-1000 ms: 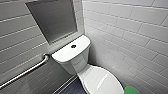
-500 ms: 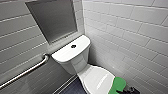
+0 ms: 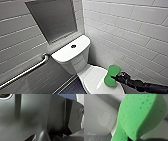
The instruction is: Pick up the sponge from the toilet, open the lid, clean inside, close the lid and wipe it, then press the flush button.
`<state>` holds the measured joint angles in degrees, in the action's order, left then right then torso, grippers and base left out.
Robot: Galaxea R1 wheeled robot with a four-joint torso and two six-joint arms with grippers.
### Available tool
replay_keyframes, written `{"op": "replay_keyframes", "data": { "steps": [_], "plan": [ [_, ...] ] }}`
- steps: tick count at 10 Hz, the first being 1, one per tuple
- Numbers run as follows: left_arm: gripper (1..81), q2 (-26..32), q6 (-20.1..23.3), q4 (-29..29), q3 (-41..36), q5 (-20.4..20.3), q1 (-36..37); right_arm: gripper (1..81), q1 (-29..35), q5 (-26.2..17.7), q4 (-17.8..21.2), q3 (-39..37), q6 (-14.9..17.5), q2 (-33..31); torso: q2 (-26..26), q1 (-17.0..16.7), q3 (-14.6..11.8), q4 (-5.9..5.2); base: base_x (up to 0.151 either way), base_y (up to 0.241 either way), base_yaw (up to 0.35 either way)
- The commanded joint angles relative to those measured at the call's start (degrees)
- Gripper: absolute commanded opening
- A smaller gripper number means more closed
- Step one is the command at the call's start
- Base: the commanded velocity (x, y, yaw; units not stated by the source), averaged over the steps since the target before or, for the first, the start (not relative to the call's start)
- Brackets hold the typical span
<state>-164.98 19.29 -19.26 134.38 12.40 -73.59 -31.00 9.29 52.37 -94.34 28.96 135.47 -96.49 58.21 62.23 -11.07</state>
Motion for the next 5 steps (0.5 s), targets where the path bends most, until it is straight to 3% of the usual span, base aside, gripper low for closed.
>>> {"op": "replay_keyframes", "data": {
  "steps": [1,5],
  "plan": [
    [81.1,-0.2,0.1,-0.3,1.0,5.4,0.4,1.0,9.2,-9.6,5.4,-11.1,0.0,8.0,0.0,0.0,0.0,0.0,0.0,0.0,0.0],
    [81.1,-0.8,0.1,-0.2,1.4,5.4,0.2,1.0,12.7,-10.6,12.7,-20.6,-1.0,16.6,0.0,0.0,0.0,0.0,0.0,0.0,0.0]
  ]
}}
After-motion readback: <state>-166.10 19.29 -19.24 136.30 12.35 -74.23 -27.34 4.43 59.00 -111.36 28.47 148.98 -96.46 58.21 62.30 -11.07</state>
